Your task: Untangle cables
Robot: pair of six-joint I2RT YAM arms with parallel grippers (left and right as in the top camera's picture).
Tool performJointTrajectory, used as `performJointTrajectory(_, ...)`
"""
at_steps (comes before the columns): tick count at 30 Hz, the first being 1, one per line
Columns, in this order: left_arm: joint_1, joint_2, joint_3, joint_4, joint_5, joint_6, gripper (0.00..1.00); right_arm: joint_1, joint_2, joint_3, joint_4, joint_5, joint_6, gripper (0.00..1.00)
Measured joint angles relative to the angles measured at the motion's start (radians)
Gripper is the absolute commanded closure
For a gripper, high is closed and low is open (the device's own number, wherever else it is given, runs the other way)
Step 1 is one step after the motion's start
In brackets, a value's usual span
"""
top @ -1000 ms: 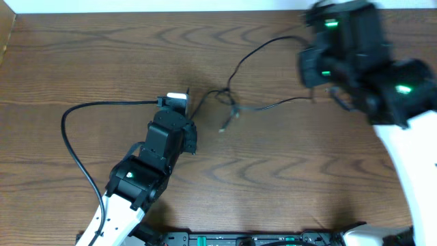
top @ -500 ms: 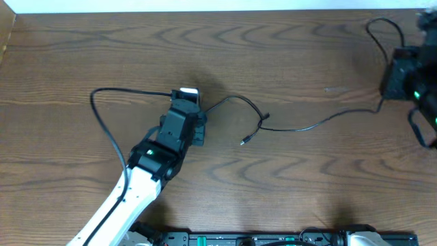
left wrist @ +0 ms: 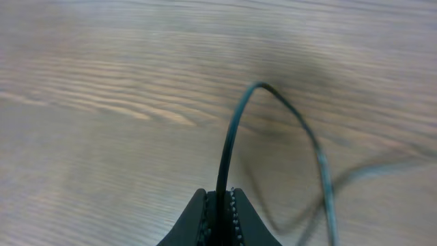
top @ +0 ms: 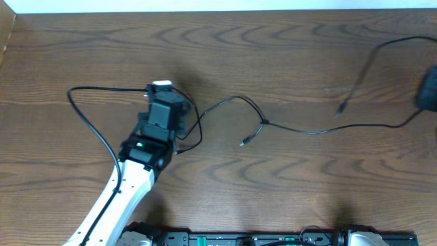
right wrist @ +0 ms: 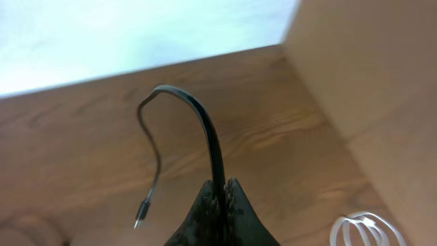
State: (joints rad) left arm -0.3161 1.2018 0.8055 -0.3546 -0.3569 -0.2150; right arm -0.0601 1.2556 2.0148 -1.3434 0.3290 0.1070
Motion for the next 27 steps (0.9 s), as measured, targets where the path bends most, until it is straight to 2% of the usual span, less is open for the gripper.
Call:
performJointTrajectory(6, 0.132, 0.000, 0.000, 0.000, -0.012, -0.014, 0.91, -0.092, -0.020, 0.114, -0.045, 0.100, 0.021, 0.99)
performJointTrajectory(13, 0.286, 0.000, 0.000, 0.000, -0.007, -0.042, 0.91, -0.140, -0.023, 0.120, -0.057, 0.145, 0.034, 0.99)
performJointTrajectory(20, 0.465, 0.000, 0.000, -0.010, 0.070, -0.060, 0.92, -0.183, 0.047, 0.120, -0.085, 0.228, 0.095, 0.99)
performJointTrajectory(27, 0.521, 0.000, 0.000, -0.015, 0.125, -0.070, 0.92, -0.222, 0.129, 0.120, -0.106, 0.251, 0.144, 0.99)
